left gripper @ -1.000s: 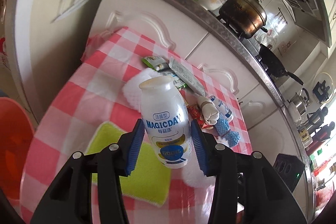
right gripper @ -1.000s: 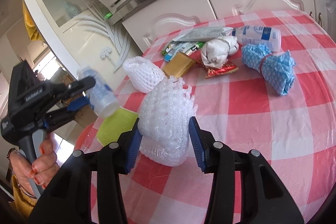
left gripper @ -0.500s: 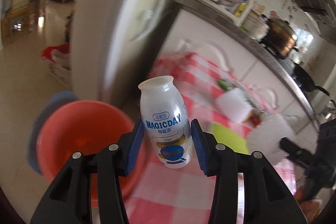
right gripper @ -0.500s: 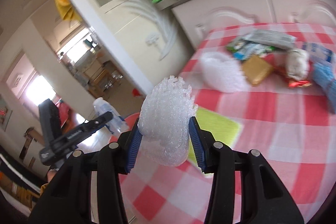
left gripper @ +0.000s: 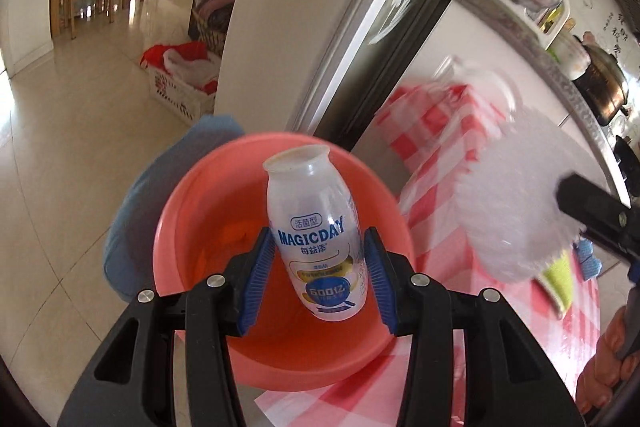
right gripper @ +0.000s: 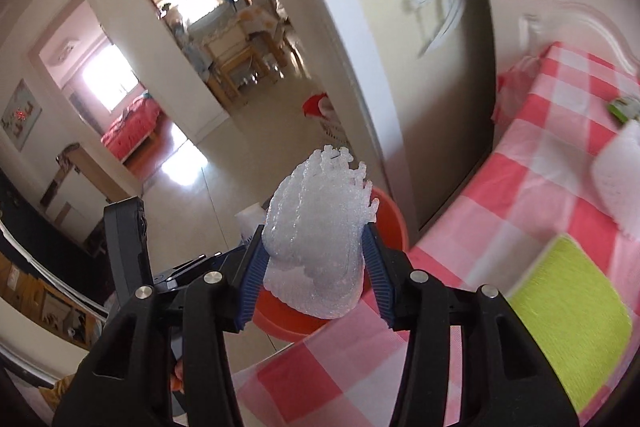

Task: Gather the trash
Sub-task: 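Carry the bottle and foam net to the orange bucket and open both grippers, then move both open grippers back over the table, then grasp the blue cloth bundle with the right gripper, then grasp the white tape-wrapped bundle with the left gripper while the right gripper holds the blue cloth, then carry both bundles over the orange bucket and open both grippers to drop them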

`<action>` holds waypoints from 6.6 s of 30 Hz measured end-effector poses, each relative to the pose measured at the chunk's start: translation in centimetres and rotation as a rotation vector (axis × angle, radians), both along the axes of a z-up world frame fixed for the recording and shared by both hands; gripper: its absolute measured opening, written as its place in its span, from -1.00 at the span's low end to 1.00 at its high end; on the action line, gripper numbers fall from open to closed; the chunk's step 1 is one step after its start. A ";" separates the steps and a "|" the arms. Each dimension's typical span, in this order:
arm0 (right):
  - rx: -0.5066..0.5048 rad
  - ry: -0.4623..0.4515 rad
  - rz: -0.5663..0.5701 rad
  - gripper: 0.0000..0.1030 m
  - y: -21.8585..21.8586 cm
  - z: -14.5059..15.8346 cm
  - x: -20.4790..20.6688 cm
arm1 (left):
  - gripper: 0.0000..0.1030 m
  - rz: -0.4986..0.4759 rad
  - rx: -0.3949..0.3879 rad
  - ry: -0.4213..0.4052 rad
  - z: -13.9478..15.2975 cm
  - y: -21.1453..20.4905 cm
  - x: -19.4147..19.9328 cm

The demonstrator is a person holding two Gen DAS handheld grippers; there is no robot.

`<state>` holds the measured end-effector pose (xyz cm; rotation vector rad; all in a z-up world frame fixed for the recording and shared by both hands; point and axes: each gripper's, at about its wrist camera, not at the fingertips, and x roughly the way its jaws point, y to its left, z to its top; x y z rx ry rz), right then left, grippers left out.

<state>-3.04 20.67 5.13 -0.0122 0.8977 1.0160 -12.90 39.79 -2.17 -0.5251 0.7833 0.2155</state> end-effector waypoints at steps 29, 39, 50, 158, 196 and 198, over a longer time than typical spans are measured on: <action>-0.018 -0.189 -0.134 0.84 -5.3 -0.3 -1.6 | 0.80 0.042 0.406 0.054 3.6 -5.4 1.8; 0.012 -0.237 -0.219 0.85 -10.8 0.4 -1.1 | 0.80 -0.018 0.481 0.042 6.4 -10.0 2.6; 0.009 -0.321 -0.366 0.86 -17.4 1.8 -0.1 | 0.80 -0.131 0.424 0.031 8.5 -15.6 2.7; 0.428 -0.026 -0.809 -0.37 -46.3 -3.0 10.6 | -0.28 -0.622 0.281 -0.021 6.7 -43.0 21.9; 0.618 0.165 -0.459 -0.35 -35.0 -1.1 6.5 | -0.27 -0.318 0.125 -0.048 9.3 -18.2 1.9; 0.596 0.162 -0.426 -0.35 -33.3 -0.6 5.8 | -0.27 -0.286 0.122 -0.047 9.0 -16.4 1.4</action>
